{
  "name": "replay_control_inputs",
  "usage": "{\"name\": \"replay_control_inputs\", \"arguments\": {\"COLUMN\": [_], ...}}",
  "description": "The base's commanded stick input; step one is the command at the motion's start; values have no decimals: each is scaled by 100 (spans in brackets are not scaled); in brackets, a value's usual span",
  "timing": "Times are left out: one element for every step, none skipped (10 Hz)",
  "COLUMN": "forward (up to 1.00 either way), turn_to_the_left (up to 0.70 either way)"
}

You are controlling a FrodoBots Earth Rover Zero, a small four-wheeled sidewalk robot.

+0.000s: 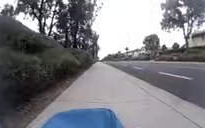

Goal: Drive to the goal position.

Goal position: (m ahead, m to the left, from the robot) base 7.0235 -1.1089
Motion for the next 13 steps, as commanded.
{"name": "replay_control_inputs", "arguments": {"forward": [100, 100, 100, 100, 100, 100, 100, 100, 100, 100, 100, 100, 100], "turn_to_the_left": [0, 0, 0, 0, 0, 0, 18, 27, 27, 27, 27, 27, 14]}}
